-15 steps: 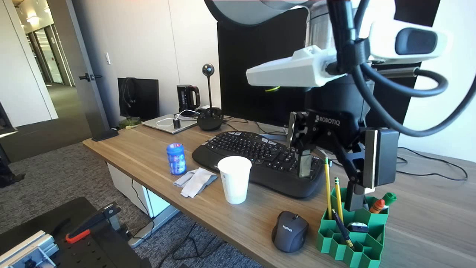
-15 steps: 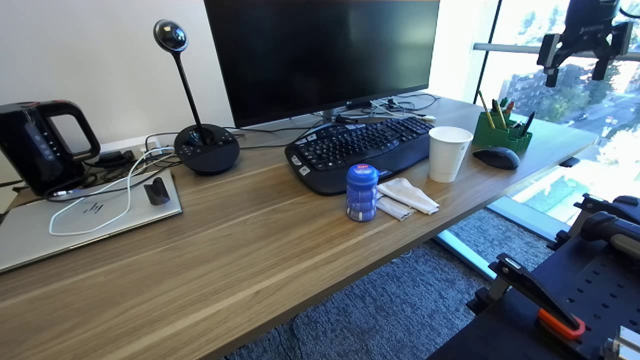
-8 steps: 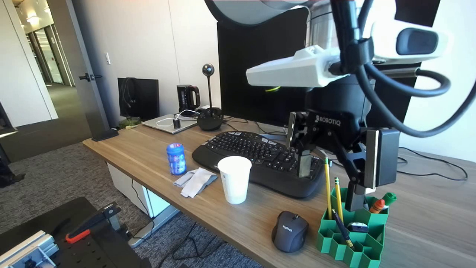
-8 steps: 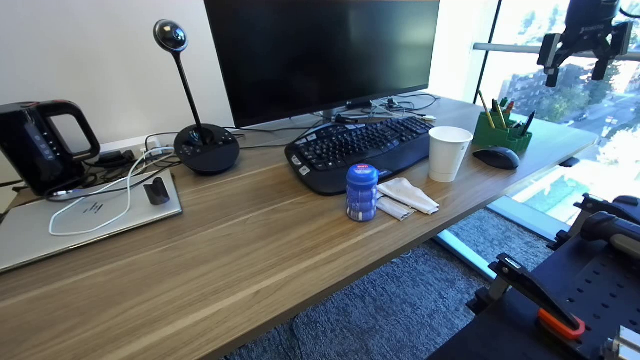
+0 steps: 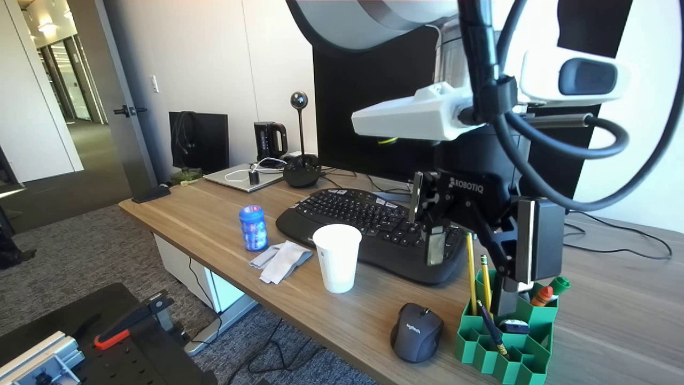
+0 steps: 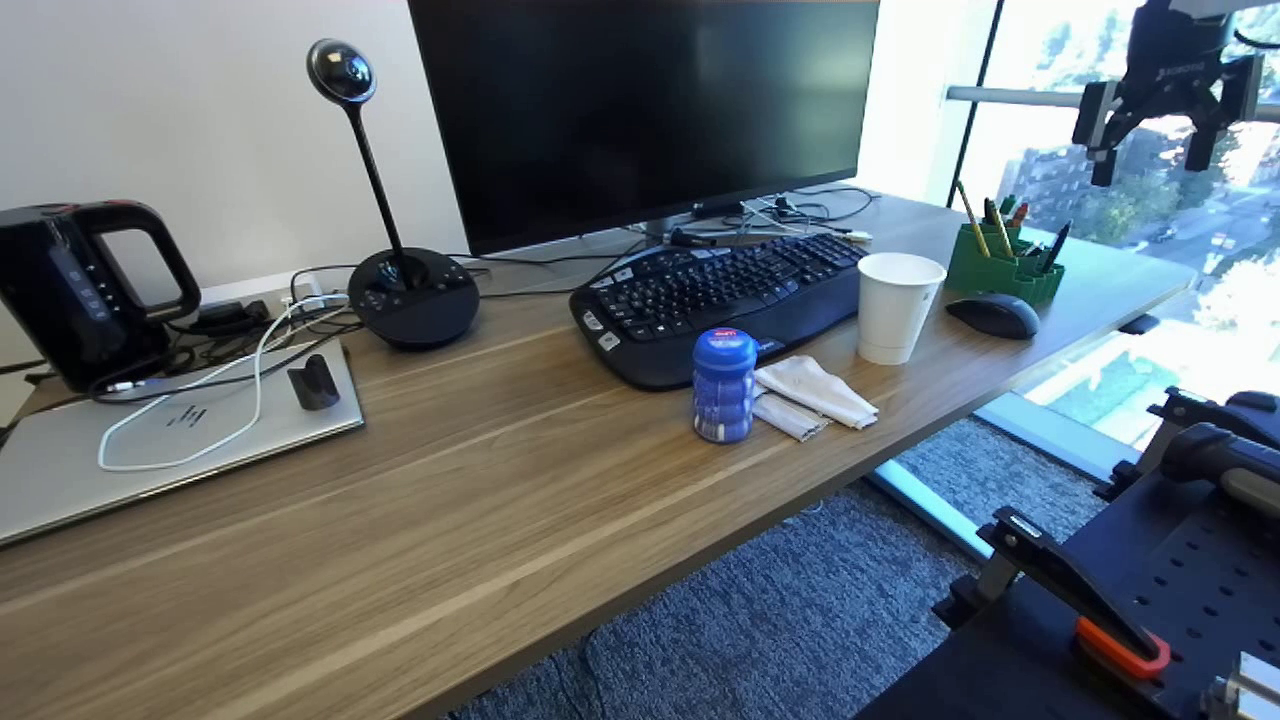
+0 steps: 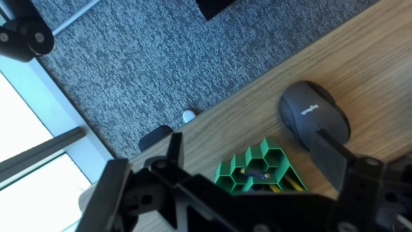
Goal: Pick up the pencil and put it in the cup
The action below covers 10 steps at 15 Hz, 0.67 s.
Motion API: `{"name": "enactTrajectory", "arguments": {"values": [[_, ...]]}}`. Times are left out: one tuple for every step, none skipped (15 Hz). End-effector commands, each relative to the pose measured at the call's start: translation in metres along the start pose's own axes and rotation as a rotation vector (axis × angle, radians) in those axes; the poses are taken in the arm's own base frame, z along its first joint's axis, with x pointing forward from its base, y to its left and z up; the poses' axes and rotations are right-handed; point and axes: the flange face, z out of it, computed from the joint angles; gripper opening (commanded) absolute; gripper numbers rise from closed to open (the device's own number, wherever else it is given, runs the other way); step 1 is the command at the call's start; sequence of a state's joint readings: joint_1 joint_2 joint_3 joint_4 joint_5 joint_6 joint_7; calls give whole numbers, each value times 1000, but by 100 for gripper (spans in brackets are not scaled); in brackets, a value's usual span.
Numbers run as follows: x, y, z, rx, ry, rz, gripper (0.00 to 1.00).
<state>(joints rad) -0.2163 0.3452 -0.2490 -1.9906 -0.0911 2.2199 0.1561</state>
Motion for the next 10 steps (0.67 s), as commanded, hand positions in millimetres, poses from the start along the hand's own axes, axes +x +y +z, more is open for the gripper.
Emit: {"name": "enactTrajectory", "arguments": {"values": [[10,-8,11,-35,26,44,100],[13,-11,14,-38,33,56,100],[14,-13,17,-42,35,66,100],[15,-17,19,-42,37,78,100],[16,-20,22,-45,36,87,100],[17,-22,23,-46,37,93,100],[18,-25,24,-47,36,101,100],[19,-27,25,-45,34,111,100],[20,-28,25,-44,33,120,100],[21,-29,24,-40,30,130,100]]}}
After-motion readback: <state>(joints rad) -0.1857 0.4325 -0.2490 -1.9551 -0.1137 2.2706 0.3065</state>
